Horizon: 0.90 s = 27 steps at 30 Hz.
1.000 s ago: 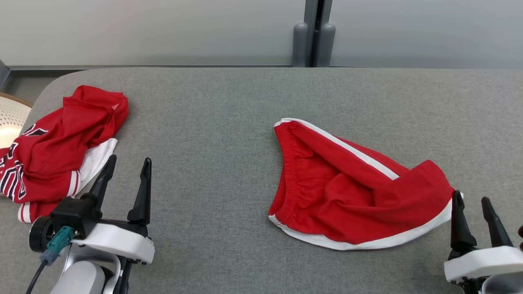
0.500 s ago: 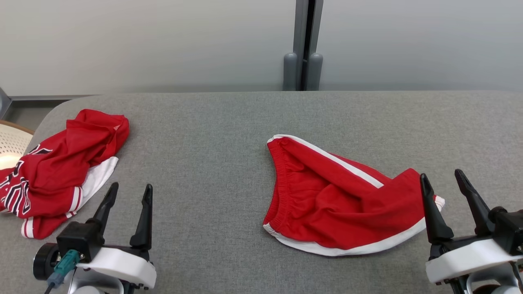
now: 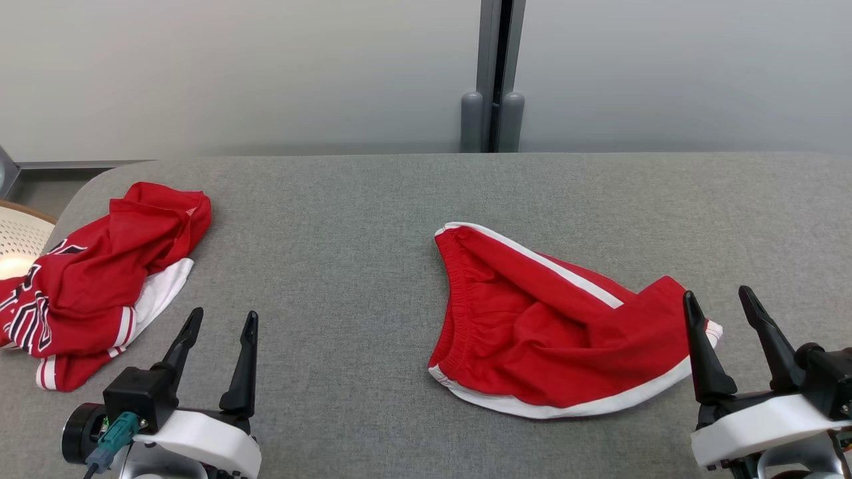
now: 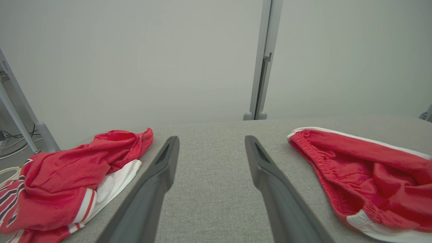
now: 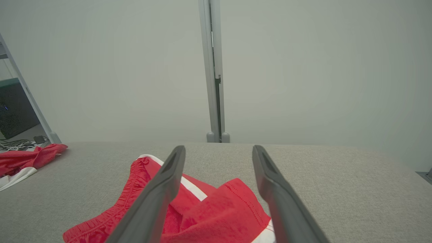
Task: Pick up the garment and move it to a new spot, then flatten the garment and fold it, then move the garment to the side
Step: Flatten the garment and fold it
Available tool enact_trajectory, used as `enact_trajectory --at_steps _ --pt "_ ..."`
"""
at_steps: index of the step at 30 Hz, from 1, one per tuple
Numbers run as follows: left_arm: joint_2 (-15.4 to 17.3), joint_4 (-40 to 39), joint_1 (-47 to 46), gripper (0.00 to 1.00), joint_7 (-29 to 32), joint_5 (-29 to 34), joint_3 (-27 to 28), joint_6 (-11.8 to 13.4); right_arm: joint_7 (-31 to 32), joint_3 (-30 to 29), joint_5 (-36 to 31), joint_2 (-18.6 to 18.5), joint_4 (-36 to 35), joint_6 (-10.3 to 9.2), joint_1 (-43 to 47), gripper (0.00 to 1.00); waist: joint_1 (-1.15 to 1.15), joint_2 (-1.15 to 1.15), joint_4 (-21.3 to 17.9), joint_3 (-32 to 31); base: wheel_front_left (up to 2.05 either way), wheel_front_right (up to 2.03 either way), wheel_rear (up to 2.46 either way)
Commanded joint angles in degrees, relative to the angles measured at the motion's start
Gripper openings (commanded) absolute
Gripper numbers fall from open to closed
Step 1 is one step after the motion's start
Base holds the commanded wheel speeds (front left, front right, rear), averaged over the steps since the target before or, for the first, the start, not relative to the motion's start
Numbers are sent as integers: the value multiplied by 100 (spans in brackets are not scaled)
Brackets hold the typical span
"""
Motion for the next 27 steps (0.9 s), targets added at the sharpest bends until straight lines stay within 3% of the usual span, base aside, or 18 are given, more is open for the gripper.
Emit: enact_trajectory --at_steps 1,7,16,24,25,26,27 --pt "43 -20 -10 100 4 -9 5 31 5 -3 4 -9 21 -1 24 100 0 0 5 -3 0 0 0" --pt "-22 -93 -217 100 191 68 -275 -144 54 11 8 -6 37 -1 -4 100 0 0 30 53 0 0 0" --pt "-744 581 -1098 100 1049 131 -1611 -1151 103 178 41 17 89 -1 -212 100 0 0 -187 487 0 0 0" --pt "-1153 1598 -1571 100 1343 -118 -1948 -1526 43 232 52 48 212 -1 -351 100 0 0 -449 750 0 0 0" --pt "-1191 1716 -1634 68 1327 -165 -1946 -1540 46 223 56 55 221 0 -359 100 0 0 -473 777 0 0 0" --pt "-1225 1824 -1710 0 1284 -218 -1928 -1569 36 219 65 61 232 0 -368 100 0 0 -488 797 0 0 0" --pt "-1261 1926 -1751 0 1269 -291 -1914 -1591 20 209 64 61 238 0 -375 100 0 0 -506 816 0 0 0"
